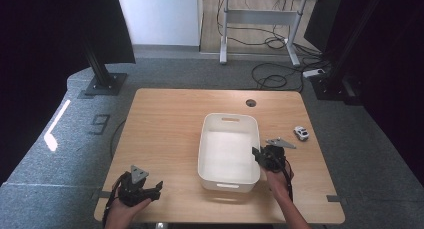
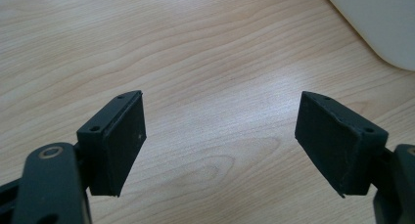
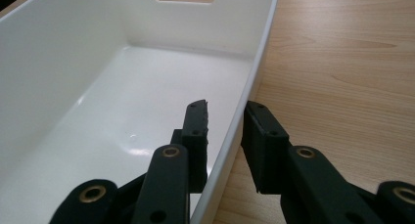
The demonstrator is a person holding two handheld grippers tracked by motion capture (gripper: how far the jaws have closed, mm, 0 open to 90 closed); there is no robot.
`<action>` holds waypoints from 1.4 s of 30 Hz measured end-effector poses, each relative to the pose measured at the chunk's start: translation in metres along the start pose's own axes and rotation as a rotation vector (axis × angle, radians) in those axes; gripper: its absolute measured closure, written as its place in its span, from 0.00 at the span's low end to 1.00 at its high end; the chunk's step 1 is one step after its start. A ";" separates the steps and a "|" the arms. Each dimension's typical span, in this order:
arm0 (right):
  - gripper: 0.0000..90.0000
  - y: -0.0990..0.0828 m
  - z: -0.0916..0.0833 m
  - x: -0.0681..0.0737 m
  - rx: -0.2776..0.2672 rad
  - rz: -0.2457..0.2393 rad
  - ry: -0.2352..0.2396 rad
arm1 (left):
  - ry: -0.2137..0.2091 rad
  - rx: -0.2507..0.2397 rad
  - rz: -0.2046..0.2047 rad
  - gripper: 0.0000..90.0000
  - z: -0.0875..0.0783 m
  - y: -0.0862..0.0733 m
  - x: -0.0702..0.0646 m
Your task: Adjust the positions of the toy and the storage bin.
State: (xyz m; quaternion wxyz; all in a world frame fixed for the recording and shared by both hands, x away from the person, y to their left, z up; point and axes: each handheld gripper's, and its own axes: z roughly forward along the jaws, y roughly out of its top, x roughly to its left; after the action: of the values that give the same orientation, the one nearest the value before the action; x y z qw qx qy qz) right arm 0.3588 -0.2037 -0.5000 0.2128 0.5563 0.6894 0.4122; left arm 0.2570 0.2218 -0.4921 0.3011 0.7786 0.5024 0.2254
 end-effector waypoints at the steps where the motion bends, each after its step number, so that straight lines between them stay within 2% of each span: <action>1: 0.79 0.000 0.000 0.000 0.000 0.000 0.000 | 0.000 0.000 0.000 0.22 0.000 0.000 0.000; 20: 0.77 0.002 0.004 0.007 0.006 -0.023 -0.001 | -0.004 0.003 -0.001 0.22 0.000 0.000 0.001; 22: 0.71 0.002 0.003 0.007 0.004 -0.028 0.003 | -0.003 0.003 -0.002 0.22 0.000 0.000 0.001; 26: 0.51 0.003 -0.003 0.004 -0.026 -0.025 0.028 | -0.003 0.005 -0.002 0.22 0.000 0.000 0.000; 31: 0.39 0.005 -0.018 -0.002 -0.069 -0.028 0.030 | -0.002 0.003 -0.003 0.22 -0.001 0.000 0.000; 32: 0.34 0.005 -0.025 -0.005 -0.082 -0.033 0.019 | -0.003 0.004 -0.001 0.22 -0.001 0.000 0.000; 42: 0.32 -0.001 -0.048 -0.021 -0.104 -0.051 0.036 | -0.007 0.006 0.003 0.22 0.000 0.000 -0.001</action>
State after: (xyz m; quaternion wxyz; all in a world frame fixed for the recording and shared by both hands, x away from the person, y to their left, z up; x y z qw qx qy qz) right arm 0.3287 -0.2395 -0.4769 0.2397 0.5191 0.6847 0.4519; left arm 0.2568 0.2210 -0.4922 0.3002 0.7811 0.5006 0.2216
